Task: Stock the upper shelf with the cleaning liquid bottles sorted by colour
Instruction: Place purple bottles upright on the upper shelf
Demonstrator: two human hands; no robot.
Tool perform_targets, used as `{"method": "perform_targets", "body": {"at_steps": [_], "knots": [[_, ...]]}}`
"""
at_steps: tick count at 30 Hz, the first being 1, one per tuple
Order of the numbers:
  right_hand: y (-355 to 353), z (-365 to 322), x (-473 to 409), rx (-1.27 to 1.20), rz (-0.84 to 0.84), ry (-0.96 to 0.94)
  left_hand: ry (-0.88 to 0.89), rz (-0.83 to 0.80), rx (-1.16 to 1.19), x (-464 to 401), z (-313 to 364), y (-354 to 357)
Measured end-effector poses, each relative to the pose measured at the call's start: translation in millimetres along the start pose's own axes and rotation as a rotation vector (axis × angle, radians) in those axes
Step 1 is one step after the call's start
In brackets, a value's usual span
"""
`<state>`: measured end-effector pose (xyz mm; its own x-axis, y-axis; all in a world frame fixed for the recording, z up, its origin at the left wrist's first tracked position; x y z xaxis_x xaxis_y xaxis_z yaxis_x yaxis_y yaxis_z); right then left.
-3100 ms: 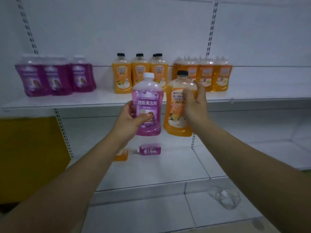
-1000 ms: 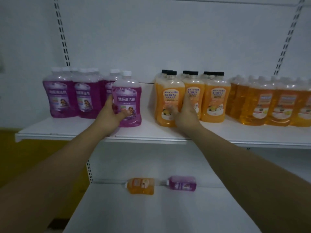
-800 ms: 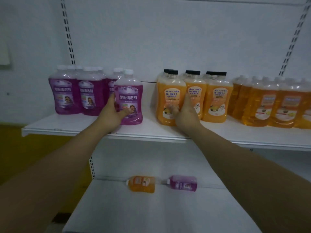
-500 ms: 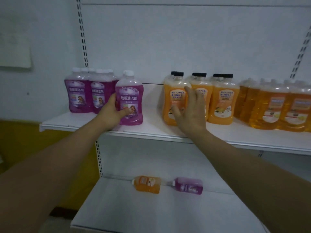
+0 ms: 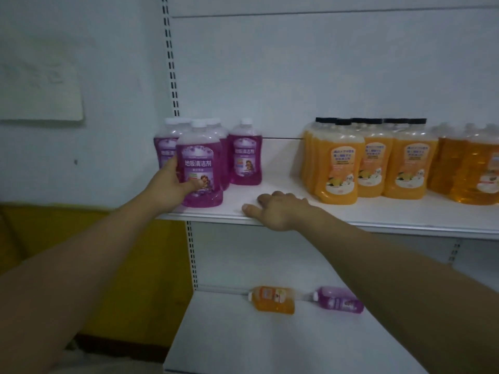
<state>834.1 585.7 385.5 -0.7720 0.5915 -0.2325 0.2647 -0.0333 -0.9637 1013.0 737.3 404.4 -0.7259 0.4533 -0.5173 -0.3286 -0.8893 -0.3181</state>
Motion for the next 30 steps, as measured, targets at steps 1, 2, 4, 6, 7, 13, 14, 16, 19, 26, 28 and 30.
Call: {"method": "perform_targets", "body": {"at_steps": [1,2,4,6,7,13,14,16,19,26,28,30], "knots": [[2.8,-11.7,-4.7,0.007,-0.01,0.003,-0.002,0.001,0.006,-3.8,-6.9,-10.6],[5.3,-23.7,-9.4,0.01,-0.016,0.001,-0.005,0.005,0.007,-7.4,-13.4,-19.8],[10.7,-49.8,-17.6,0.007,-0.026,-0.003,-0.006,0.026,0.011,-13.7,-25.1,-35.3],[18.8,-76.8,-26.4,-0.012,-0.034,0.021,-0.009,0.036,0.033,-20.0,-35.3,-48.5],[23.1,-87.4,-30.1,-0.011,-0.035,0.037,-0.011,0.032,0.049,-22.6,-40.2,-53.7],[34.7,-95.4,-38.2,0.025,0.044,0.096,-0.022,0.014,0.079,-32.8,-58.7,-60.6],[35.2,-94.5,-37.7,0.031,0.055,0.095,-0.021,0.014,0.077,-34.8,-61.1,-60.0],[35.5,-94.6,-36.9,0.042,0.072,0.09,-0.029,0.006,0.093,-37.8,-63.8,-58.4],[35.3,-94.8,-35.6,0.048,0.088,0.09,-0.032,0.004,0.106,-39.2,-66.1,-56.5],[27.6,-78.8,-39.3,-0.012,0.014,0.074,0.026,-0.079,0.192,-28.8,-52.8,-47.6],[19.9,-63.4,-36.4,-0.001,-0.022,0.102,0.068,-0.129,0.217,-26.7,-48.5,-38.3],[12.2,-45.6,-30.3,0.03,-0.054,0.127,0.138,-0.155,0.157,-23.2,-37.5,-25.7]]}}
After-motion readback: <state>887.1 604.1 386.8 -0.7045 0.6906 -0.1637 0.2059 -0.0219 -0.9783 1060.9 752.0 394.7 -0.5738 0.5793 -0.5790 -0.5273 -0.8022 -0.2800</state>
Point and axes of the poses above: each hand's wrist, its own x-axis away from the middle knuckle, its own y-axis out of the palm, z = x × y, the point moved 1 cm from there along -x, towards the middle knuckle, and after that the axes turned 13 degrees about z, right-handed, at the moved point
